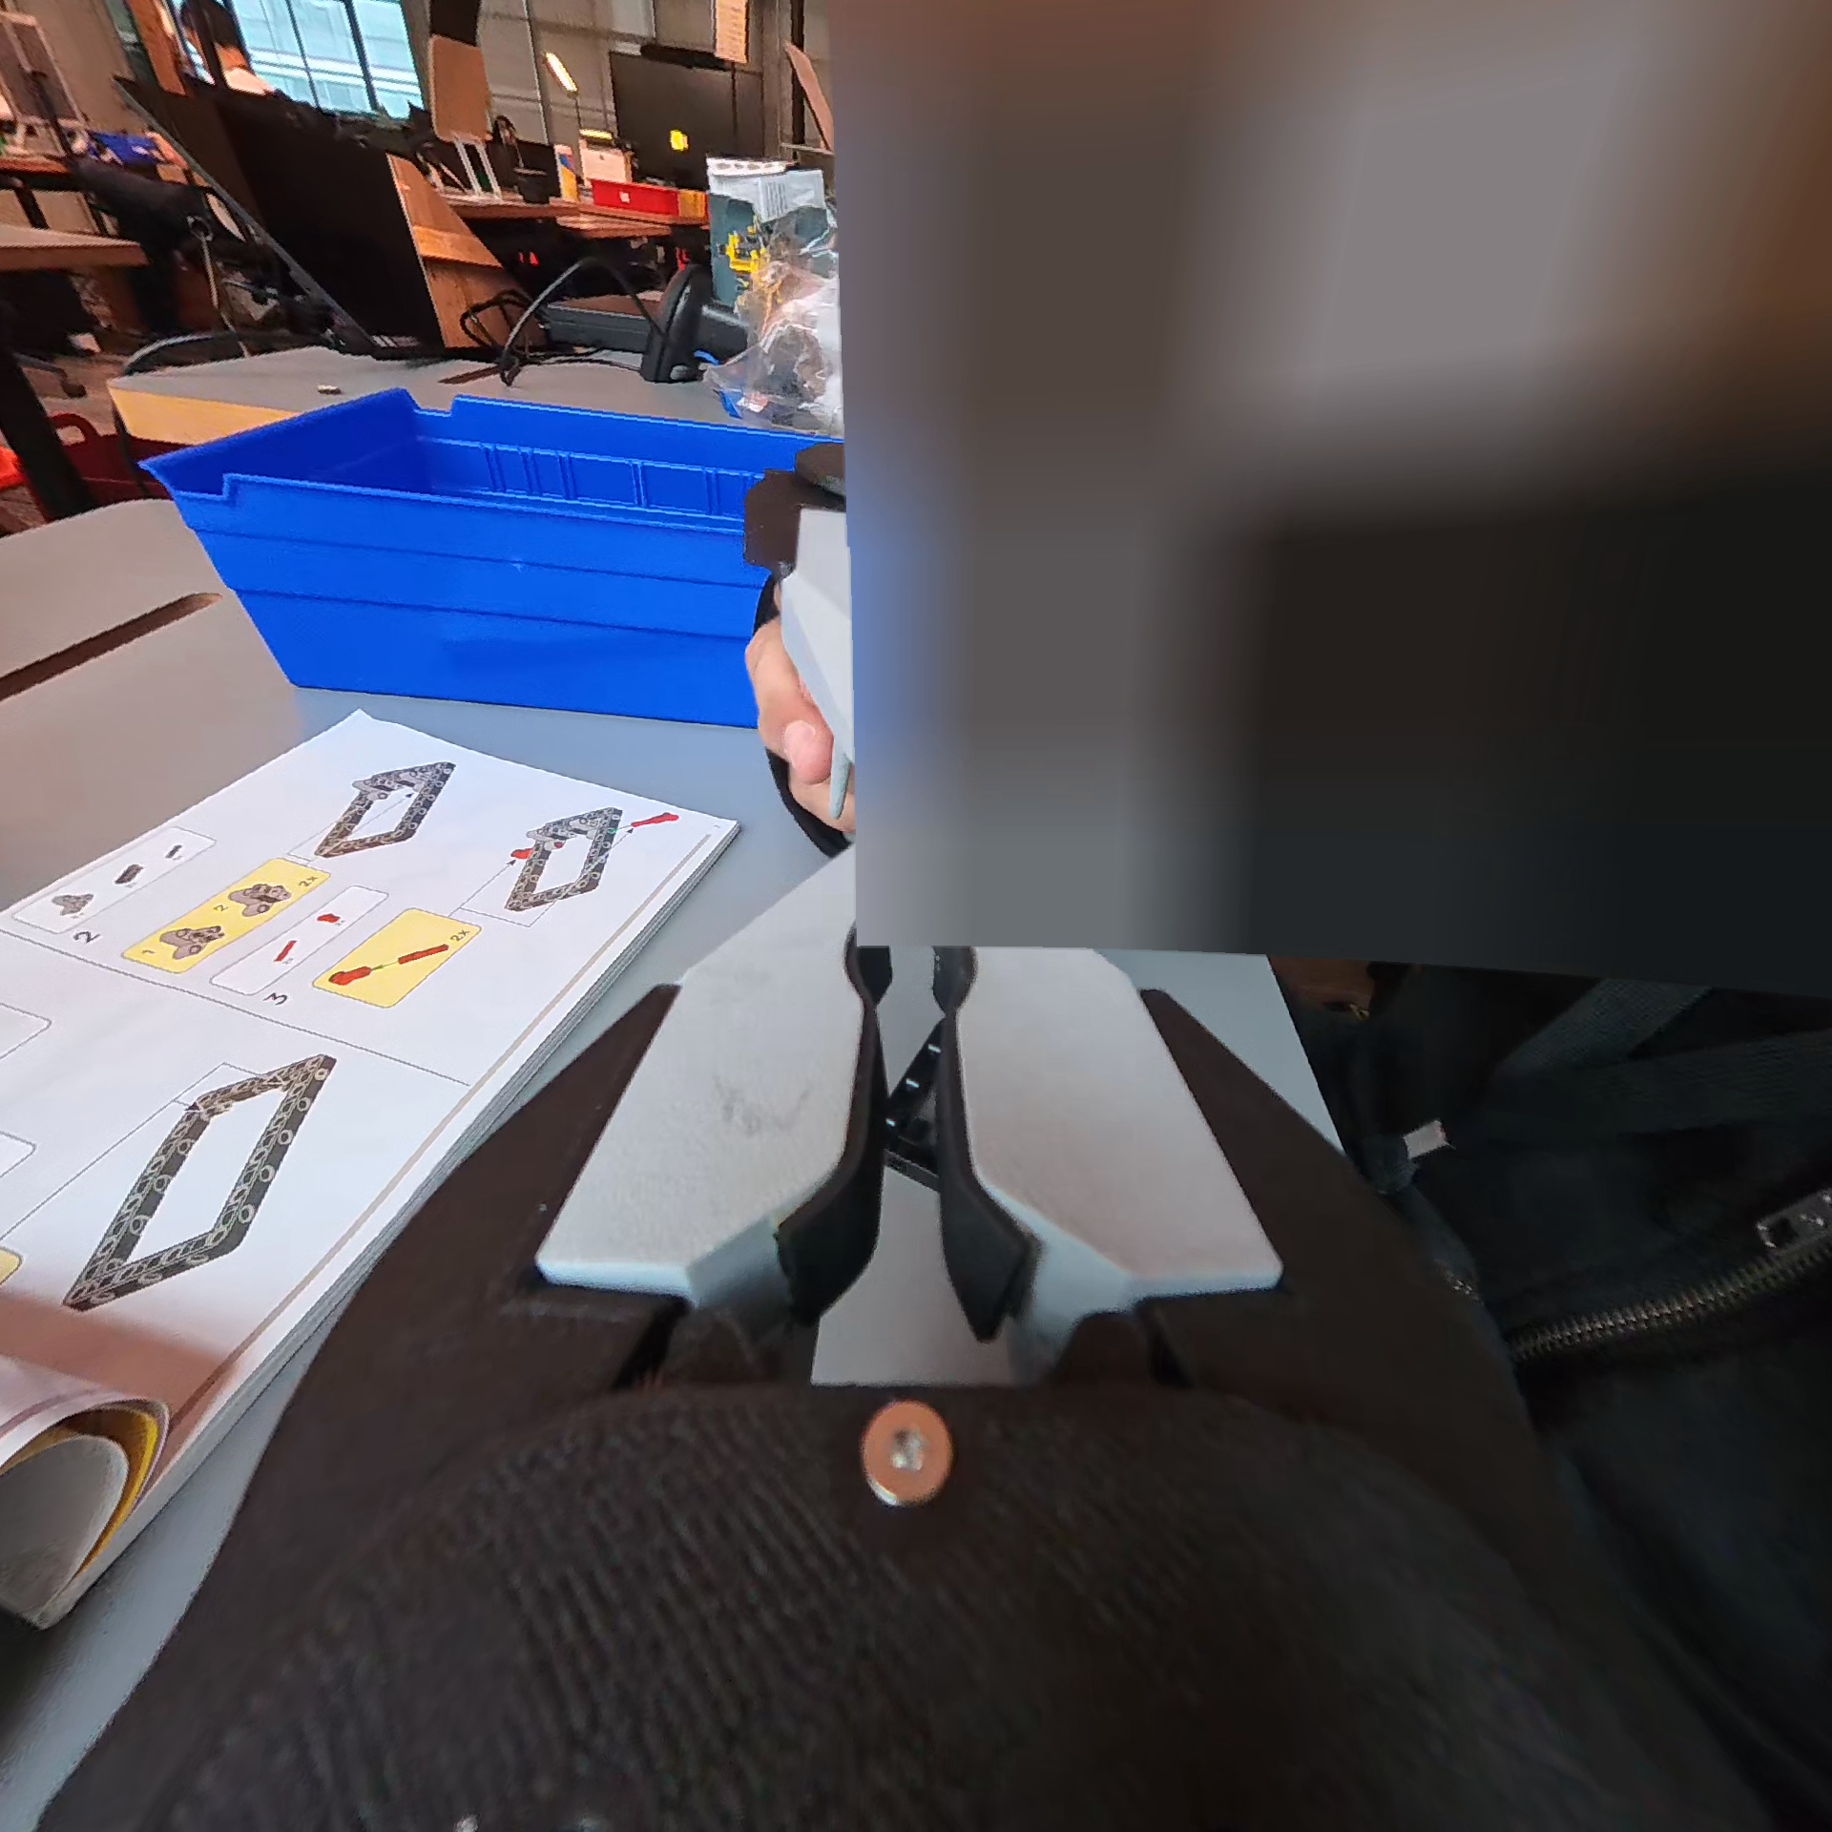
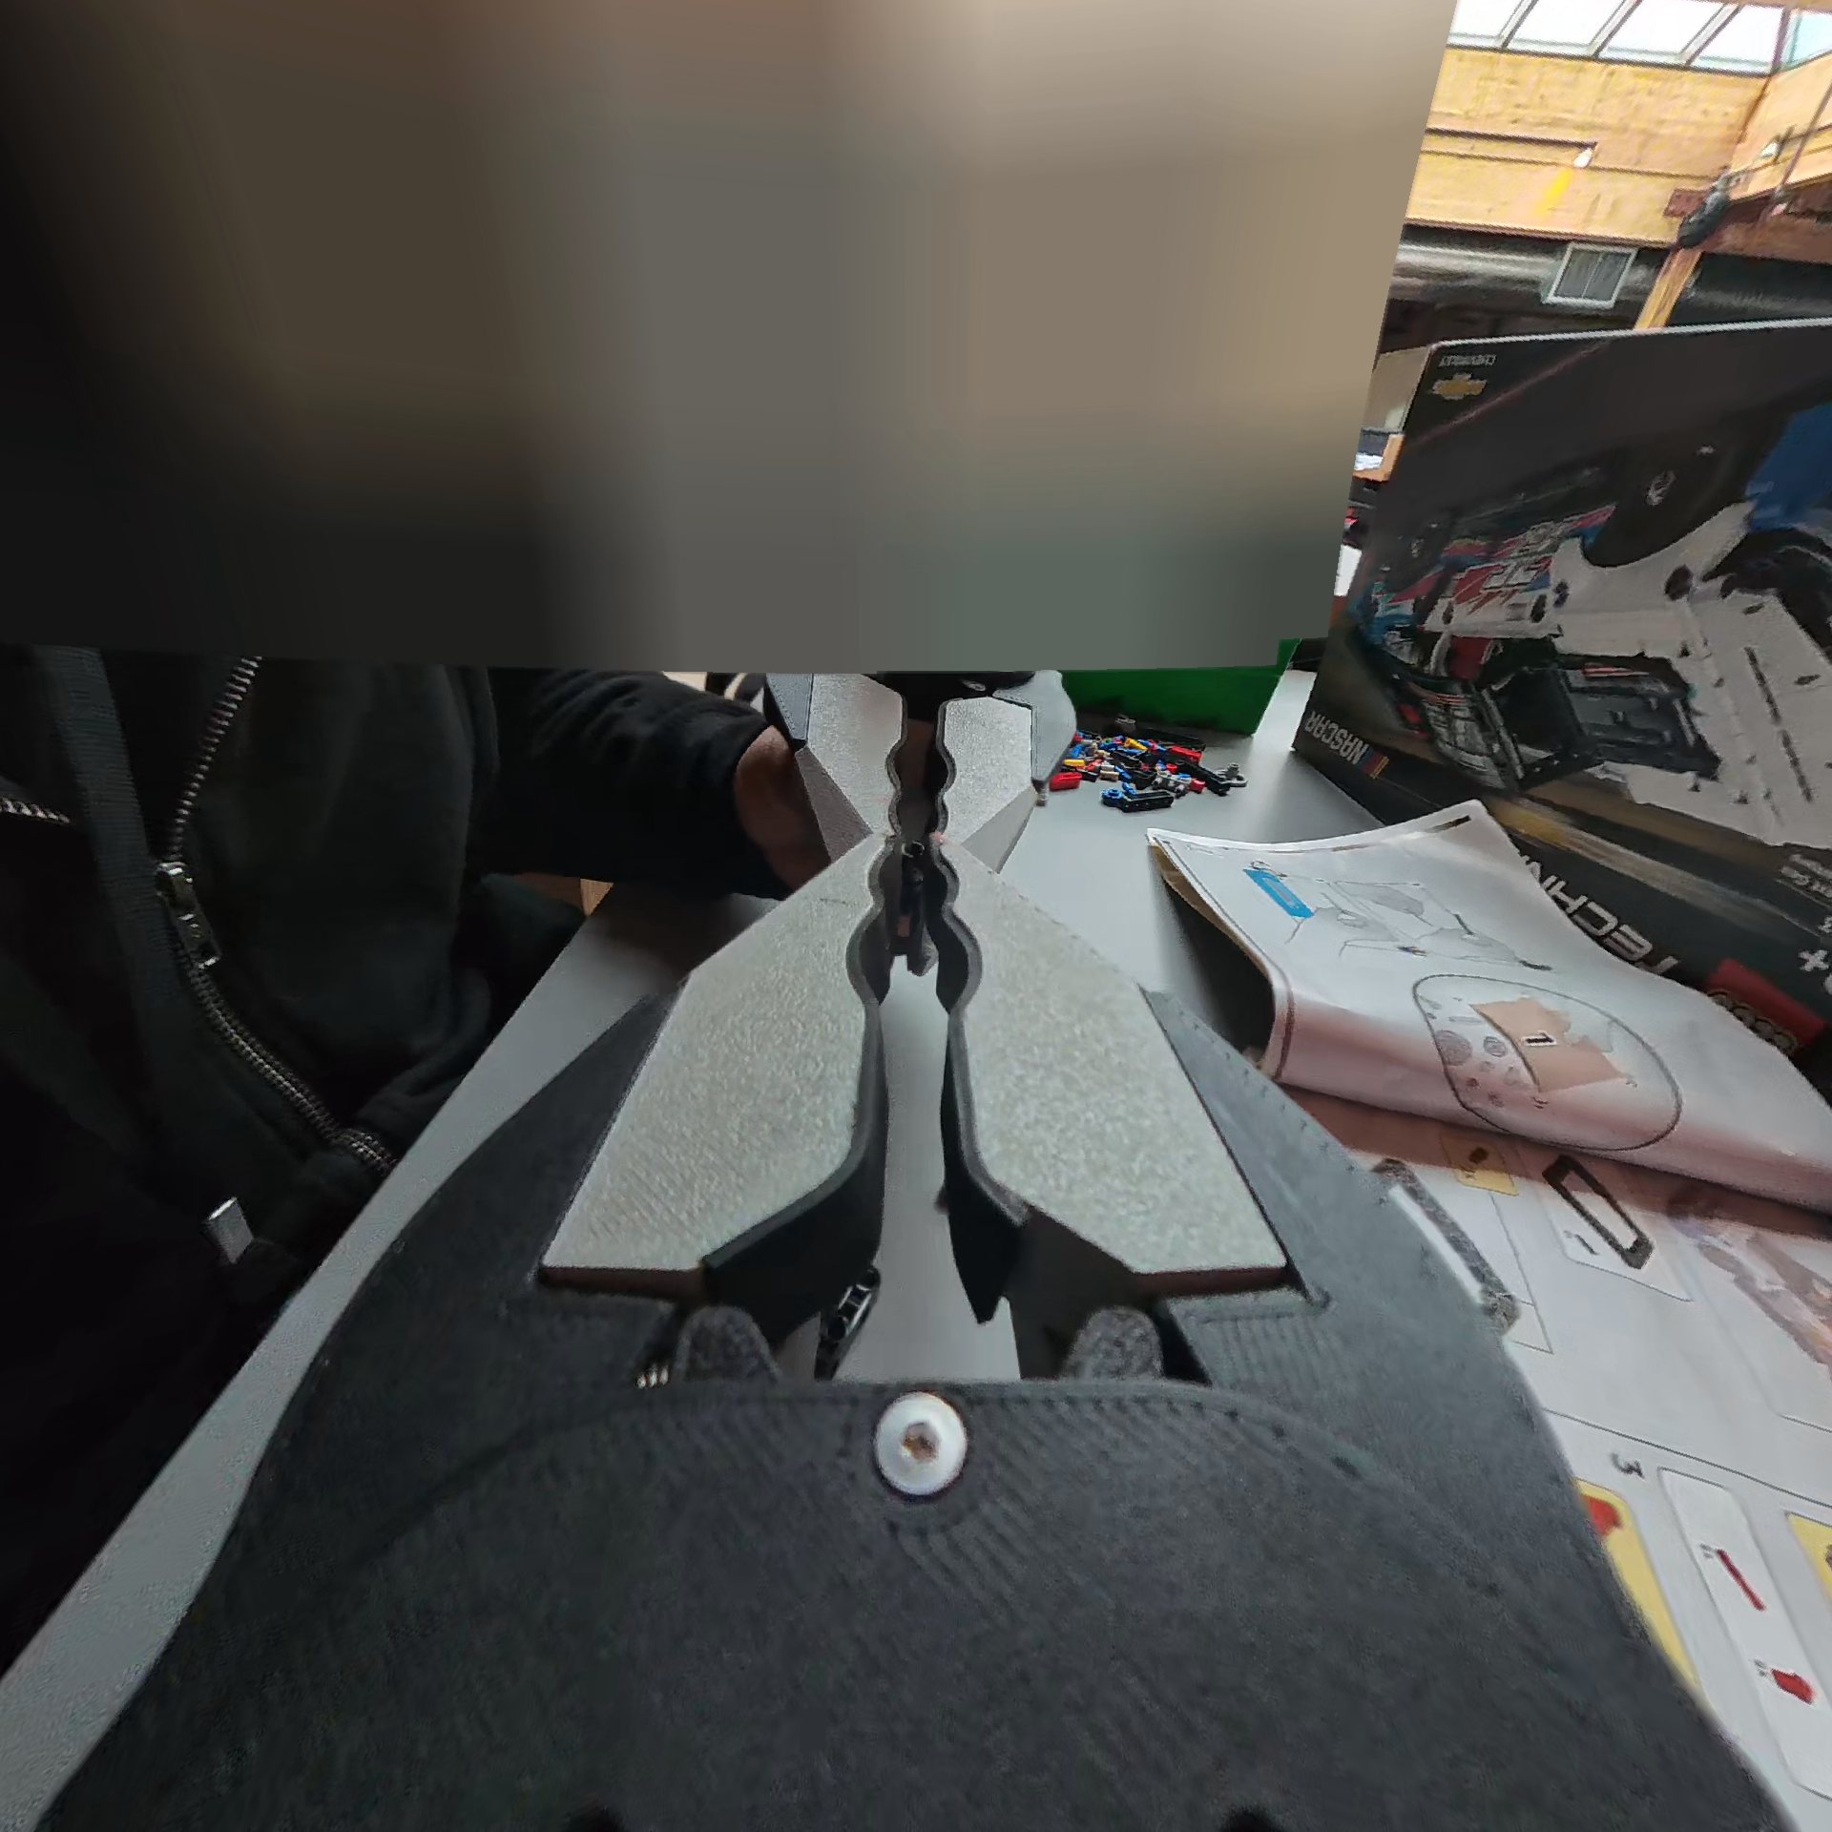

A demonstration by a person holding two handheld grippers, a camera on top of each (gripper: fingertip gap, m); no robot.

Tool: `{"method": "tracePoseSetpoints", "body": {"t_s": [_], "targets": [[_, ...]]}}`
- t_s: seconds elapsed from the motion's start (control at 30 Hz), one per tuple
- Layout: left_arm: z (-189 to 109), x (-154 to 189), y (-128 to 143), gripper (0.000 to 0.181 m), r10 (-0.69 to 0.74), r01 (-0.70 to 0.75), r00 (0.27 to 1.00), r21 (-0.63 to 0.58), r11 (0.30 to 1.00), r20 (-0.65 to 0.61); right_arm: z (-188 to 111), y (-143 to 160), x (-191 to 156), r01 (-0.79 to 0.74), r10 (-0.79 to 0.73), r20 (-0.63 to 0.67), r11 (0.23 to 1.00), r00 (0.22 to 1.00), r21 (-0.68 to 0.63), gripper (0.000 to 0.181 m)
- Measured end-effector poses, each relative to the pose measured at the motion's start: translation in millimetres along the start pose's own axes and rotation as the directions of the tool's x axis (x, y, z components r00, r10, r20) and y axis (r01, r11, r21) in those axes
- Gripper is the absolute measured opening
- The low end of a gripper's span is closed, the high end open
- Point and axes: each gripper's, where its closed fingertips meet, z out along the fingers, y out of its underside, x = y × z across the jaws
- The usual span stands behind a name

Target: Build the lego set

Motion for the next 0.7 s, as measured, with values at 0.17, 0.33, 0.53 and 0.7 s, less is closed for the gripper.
{"method": "tracePoseSetpoints", "body": {"t_s": [0.17, 0.33, 0.53, 0.7], "targets": [[1, 6, -1, 0.001, 0.019, -0.019, 1.000, 0.002, 1.000, -0.024, 0, -1, -5, 0.091, -0.092, -0.033, 0.995, 0.995, -0.028, 0.000], [1, 14, 1, 0.001, 0.040, -0.041, 0.997, -0.014, 0.999, -0.073, 0, -1, -13, 0.061, -0.059, 0.040, 0.997, 0.997, -0.037, 0.001], [1, 20, 5, 0.001, 0.050, -0.055, 0.993, -0.037, 0.998, -0.111, 1, 1, -20, -0.046, 0.047, 0.141, 0.999, 0.989, -0.011, 0.001], [1, 22, 4, 0.001, 0.052, -0.056, 0.991, -0.028, 0.998, -0.121, 2, -1, -21, -0.034, 0.032, 0.144, 0.999, 0.989, 0.005, 0.001]]}}
